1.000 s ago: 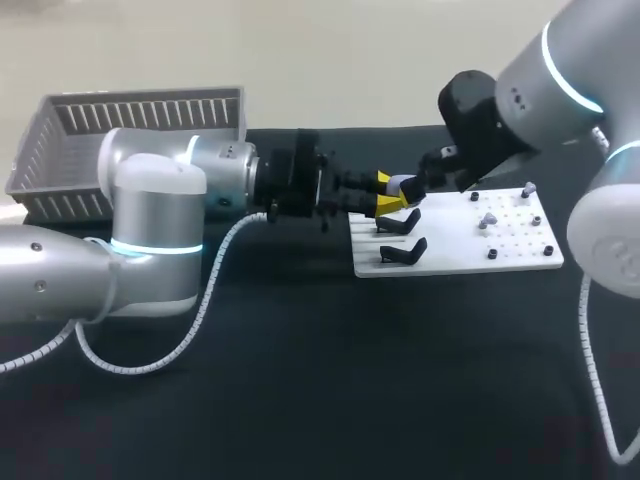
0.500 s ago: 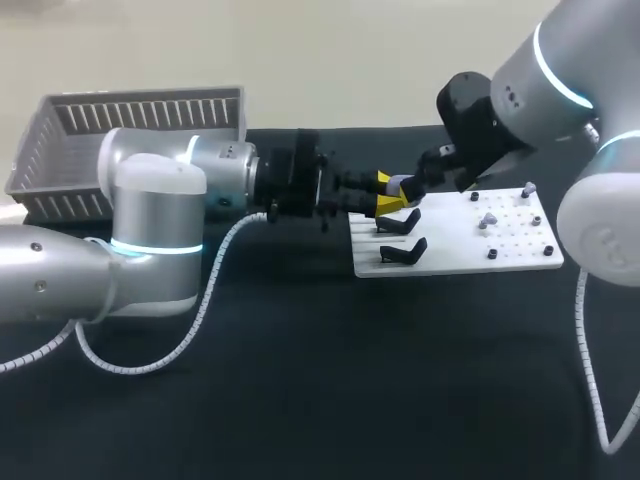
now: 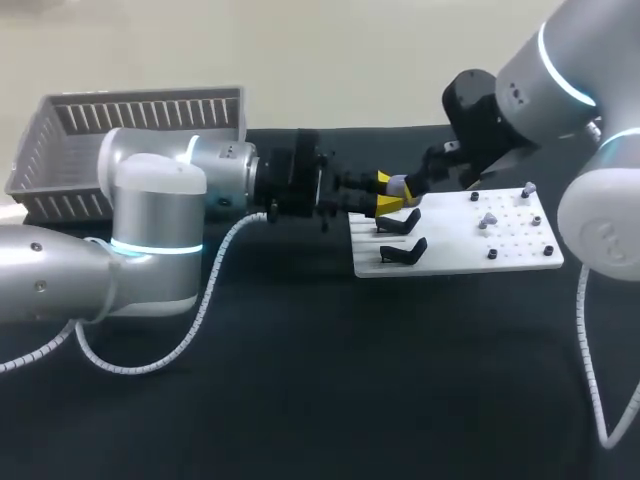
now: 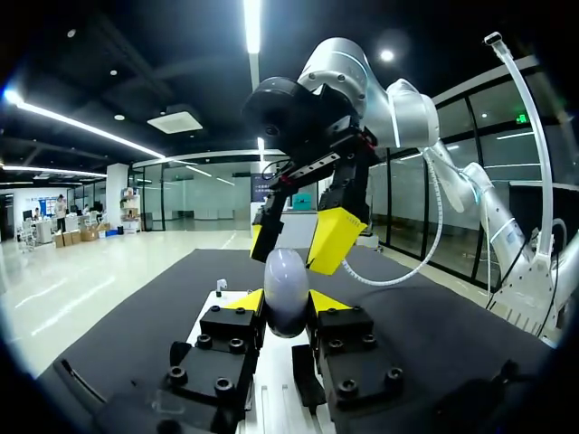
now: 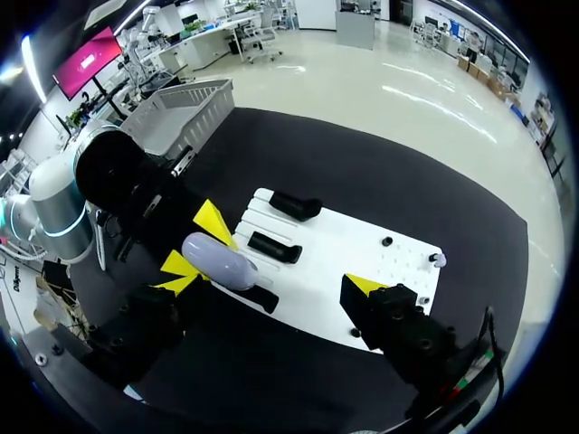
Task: Pick up each earbud case from the left stands, insert the matching earbuds, close the lid, and place the case in the box.
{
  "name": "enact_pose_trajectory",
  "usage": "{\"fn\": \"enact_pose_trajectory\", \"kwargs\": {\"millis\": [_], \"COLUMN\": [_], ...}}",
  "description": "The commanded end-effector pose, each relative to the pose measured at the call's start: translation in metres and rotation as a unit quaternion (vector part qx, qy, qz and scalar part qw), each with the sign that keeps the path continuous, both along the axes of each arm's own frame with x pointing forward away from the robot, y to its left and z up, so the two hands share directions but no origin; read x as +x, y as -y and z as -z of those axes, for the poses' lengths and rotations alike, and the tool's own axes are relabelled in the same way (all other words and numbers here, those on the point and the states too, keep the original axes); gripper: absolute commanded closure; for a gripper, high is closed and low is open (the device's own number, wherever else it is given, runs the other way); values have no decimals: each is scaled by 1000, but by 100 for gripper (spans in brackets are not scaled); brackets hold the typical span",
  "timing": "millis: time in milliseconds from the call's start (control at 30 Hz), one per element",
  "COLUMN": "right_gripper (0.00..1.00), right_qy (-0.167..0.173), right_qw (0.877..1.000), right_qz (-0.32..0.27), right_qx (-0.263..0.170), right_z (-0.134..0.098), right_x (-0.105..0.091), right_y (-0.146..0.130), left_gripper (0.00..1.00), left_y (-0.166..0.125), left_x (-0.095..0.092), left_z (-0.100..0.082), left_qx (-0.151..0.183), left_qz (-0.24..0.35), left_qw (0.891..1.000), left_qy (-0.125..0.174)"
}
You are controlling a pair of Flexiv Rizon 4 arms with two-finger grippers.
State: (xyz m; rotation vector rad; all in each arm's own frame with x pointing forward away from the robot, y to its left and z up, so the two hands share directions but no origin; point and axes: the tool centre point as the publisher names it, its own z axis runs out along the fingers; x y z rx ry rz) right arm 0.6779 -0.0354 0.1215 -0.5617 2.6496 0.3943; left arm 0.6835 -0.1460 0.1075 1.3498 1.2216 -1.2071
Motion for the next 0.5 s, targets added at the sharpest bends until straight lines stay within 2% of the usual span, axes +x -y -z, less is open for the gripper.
{"fn": "enact_pose_trajectory", "kwargs": {"millis": [33,300,500], "right_gripper": [0,0,0], "right_qy": [6,25,61], "right_qw": [1000,1000,998], "right_qz": [5,16,27], "right_qx": [-1,-5,-19], "right_z": [-2,-13,-37], "right_x": [-1,6,13], "right_y": [2,9,20], "left_gripper": [100,100,100], "left_y": [1,1,1], "left_x": [1,1,1], "left_z": [0,0,0], "left_qx": [1,1,1], "left_qz": [1,1,1], "left_qw": [1000,1000,1000], "left_qy": [0,0,0]}}
